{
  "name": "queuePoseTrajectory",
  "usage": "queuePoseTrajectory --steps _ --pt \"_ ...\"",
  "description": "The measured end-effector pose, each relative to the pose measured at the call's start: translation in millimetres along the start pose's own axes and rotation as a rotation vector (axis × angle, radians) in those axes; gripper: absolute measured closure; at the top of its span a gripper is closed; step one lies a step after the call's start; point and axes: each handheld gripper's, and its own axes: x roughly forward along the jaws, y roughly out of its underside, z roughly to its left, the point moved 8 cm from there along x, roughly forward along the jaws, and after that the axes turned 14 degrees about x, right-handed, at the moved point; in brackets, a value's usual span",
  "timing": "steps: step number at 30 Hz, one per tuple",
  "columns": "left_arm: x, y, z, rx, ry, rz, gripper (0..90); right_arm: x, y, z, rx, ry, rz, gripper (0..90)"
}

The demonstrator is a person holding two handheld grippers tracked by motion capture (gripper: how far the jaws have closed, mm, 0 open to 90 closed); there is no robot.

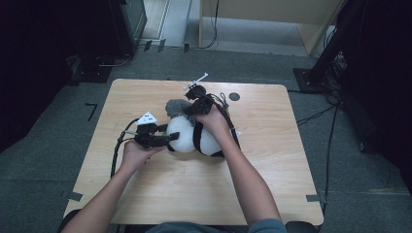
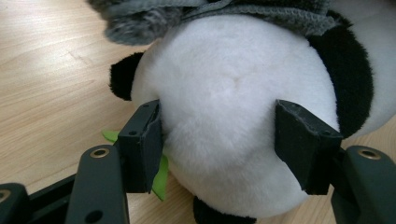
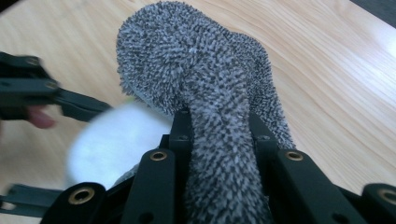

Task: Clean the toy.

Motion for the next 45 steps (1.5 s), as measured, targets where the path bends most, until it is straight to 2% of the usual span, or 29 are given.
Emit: queuePoseTrajectory --steps 4,9,15,20,31,34,40,42,45 --pt "0.2 -0.1 -0.1 0.0 0.0 -0.002 35.9 -2.6 3.7 -16.7 0.016 0.033 0.011 70.7" --pt "0.4 -0.5 -0.2 -0.002 0.0 -0.005 35.8 -8.2 10.0 -37.5 0.061 0.055 0.021 70.4" --pt "0.5 -0.5 -0.2 -0.003 0.003 -0.006 35.8 -15.8 14.4 -63.6 0.125 0.07 0.011 70.3" --pt "0.5 0.0 -0.2 -0.004 0.006 -0.008 35.7 -23.3 19.7 -79.0 0.155 0.086 -0.003 70.2" --pt "0.4 0.8 0.4 0.0 0.004 -0.003 35.8 -33.9 46.0 -118.5 0.244 0.113 -0.021 70.6" --pt "0.1 1.0 0.7 -0.001 0.002 -0.001 35.8 -35.3 55.9 -126.9 0.272 0.121 -0.002 70.7" --pt "0.0 1.1 0.7 -0.005 0.001 0.0 36.0 -50.6 67.0 -137.6 0.284 0.137 -0.032 71.3" --pt "0.1 0.8 0.5 -0.003 0.0 -0.002 36.1 -62.1 63.8 -134.1 0.274 0.133 -0.066 71.4" --pt "-0.2 0.5 0.0 -0.004 0.001 -0.002 36.8 -80.0 54.9 -121.5 0.244 0.118 -0.127 71.4"
